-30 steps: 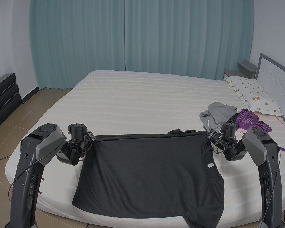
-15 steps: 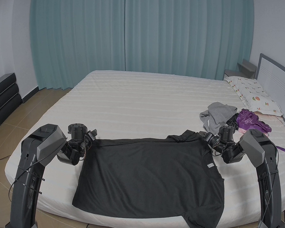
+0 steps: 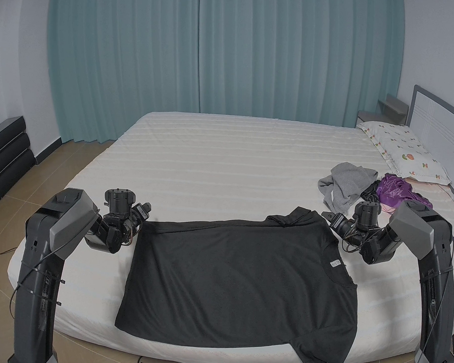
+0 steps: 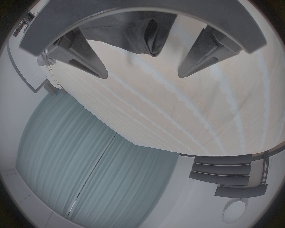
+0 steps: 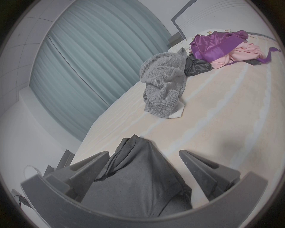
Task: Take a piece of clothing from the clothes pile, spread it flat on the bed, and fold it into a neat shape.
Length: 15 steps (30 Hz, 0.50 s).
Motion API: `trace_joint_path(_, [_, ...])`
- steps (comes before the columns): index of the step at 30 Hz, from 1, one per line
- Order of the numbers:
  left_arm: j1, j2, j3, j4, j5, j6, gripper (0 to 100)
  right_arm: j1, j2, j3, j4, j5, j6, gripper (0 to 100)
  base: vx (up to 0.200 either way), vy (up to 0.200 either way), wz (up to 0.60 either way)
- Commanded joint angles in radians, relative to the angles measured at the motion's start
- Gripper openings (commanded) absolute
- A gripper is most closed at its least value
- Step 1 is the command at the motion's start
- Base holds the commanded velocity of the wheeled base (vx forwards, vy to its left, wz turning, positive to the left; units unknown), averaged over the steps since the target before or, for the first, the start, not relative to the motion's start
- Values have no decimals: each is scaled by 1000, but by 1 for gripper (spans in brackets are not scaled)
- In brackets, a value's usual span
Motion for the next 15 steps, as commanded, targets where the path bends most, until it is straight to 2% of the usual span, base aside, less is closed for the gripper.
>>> trace_joint_path(1, [4,-60,1,15,0,-30,100,0,-56,87,-40,6,17,100,0,0,0])
trace_joint_path(3, [6,-83,3,20,0,-63,100,2,-62,97,-41,7,30,100,0,0,0])
trace_joint_path(4, [6,-116,7,50,-2,-127,100,3,-79,128,-43,6,71,100,0,0,0])
trace_joint_path(5, [6,-116,7,50,-2,-127,100,3,-79,128,-43,6,71,100,0,0,0])
trace_joint_path(6, [1,-161,14,133,-19,-185,100,7,-107,179,-52,9,142,100,0,0,0])
trace_joint_path(9, [-5,-182,21,207,-69,-213,100,0,-124,214,-72,10,215,100,0,0,0])
trace_joint_path(15, [-34,-176,37,303,-118,-214,100,-7,-139,232,-72,10,327,100,0,0,0])
